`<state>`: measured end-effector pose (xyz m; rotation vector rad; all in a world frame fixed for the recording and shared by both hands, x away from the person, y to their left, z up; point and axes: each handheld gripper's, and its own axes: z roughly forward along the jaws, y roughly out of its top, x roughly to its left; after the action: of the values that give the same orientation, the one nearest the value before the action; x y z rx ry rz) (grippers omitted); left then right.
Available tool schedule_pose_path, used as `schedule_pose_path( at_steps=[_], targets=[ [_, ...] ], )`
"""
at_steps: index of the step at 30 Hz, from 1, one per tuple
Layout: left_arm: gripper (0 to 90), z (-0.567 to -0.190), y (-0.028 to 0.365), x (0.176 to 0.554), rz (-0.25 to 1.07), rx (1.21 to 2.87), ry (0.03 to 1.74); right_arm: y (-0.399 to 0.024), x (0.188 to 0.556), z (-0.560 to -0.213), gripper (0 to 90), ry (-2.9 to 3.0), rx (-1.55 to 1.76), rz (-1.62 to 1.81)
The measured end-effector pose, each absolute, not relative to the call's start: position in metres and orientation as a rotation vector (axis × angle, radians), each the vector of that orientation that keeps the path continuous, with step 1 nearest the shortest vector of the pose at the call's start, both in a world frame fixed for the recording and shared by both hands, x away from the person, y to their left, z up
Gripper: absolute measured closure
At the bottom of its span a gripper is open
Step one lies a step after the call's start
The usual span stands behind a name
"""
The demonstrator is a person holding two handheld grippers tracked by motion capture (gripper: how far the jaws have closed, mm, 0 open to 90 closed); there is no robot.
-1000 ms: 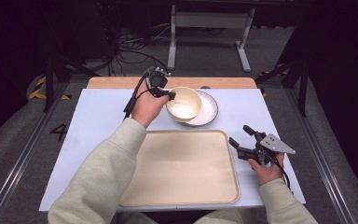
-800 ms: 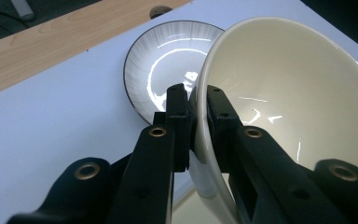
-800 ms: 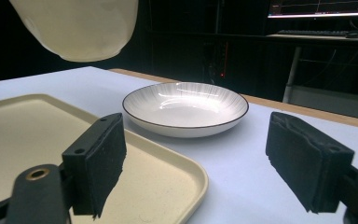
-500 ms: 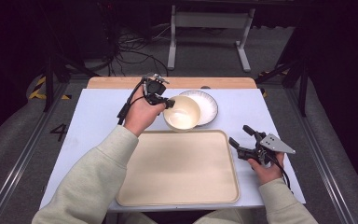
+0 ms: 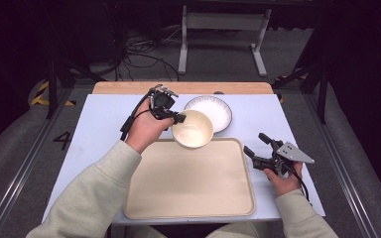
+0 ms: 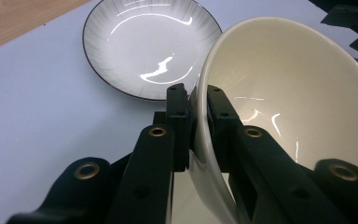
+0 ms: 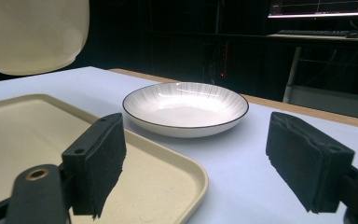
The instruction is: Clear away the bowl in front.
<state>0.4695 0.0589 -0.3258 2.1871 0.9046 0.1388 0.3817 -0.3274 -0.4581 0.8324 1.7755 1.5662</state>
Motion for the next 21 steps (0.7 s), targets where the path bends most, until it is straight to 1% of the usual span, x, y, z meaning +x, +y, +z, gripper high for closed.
schedule_pose_path(
  at_steps=[11, 17, 21],
  targets=[
    [82.4, -0.330, 0.064, 0.455, 0.109, 2.214, 0.877, -0.327, 0.382, -0.458, 20.1, 1.775, 0.834, 1.566],
    [82.5, -0.339, 0.066, 0.450, 0.065, 2.241, 0.870, -0.327, 0.382, -0.458, 20.1, 1.775, 0.834, 1.565],
    [82.4, -0.343, 0.066, 0.448, 0.060, 2.252, 0.861, -0.327, 0.382, -0.458, 20.1, 1.775, 0.834, 1.565]
  ],
)
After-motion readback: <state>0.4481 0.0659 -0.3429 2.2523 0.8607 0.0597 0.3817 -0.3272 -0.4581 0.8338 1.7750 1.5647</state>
